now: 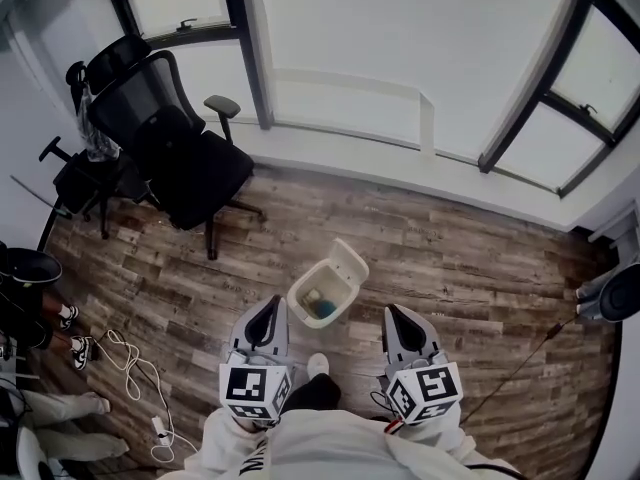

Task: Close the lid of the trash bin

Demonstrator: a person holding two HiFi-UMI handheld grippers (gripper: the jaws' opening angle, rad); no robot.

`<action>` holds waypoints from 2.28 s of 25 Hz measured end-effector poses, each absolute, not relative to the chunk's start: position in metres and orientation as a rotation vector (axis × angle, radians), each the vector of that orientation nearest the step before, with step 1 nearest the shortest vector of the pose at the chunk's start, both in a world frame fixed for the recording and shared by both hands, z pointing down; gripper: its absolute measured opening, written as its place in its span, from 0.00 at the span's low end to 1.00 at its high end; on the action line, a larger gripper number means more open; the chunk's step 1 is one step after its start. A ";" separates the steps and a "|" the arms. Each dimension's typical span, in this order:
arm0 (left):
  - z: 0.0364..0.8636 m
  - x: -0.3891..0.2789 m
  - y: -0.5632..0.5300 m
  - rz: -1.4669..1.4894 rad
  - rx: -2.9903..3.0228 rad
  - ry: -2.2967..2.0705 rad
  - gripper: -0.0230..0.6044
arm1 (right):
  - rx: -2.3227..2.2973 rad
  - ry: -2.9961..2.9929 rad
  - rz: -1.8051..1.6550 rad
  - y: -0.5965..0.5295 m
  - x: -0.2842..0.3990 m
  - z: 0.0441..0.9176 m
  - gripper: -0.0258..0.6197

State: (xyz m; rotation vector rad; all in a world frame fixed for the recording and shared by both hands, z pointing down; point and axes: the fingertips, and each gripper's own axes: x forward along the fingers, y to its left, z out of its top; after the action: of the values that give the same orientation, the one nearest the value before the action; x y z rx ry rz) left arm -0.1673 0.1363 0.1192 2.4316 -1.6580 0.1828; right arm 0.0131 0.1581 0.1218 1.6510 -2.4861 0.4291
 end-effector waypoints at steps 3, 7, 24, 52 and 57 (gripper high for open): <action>0.122 -0.181 0.116 0.176 2.429 -1.648 0.05 | 1.659 -2.484 0.416 0.136 -0.002 0.118 0.08; 0.126 -0.198 0.097 0.169 2.426 -1.647 0.05 | 1.657 -2.482 0.407 0.121 -0.019 0.116 0.08; 0.174 -0.172 0.046 0.287 2.389 -1.578 0.05 | 1.672 -2.412 0.526 0.071 0.008 0.166 0.08; 0.347 -0.091 -0.028 0.470 2.324 -1.505 0.05 | 1.564 -2.368 0.678 -0.019 0.059 0.337 0.08; 0.385 -0.083 -0.039 0.491 2.315 -1.485 0.05 | 1.576 -2.372 0.691 -0.028 0.060 0.370 0.08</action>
State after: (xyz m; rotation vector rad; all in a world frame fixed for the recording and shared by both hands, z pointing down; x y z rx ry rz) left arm -0.0832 -0.0388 0.3848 2.3148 -1.4852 0.4909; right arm 0.0604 -0.0282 0.3700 1.5758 -2.3719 0.6905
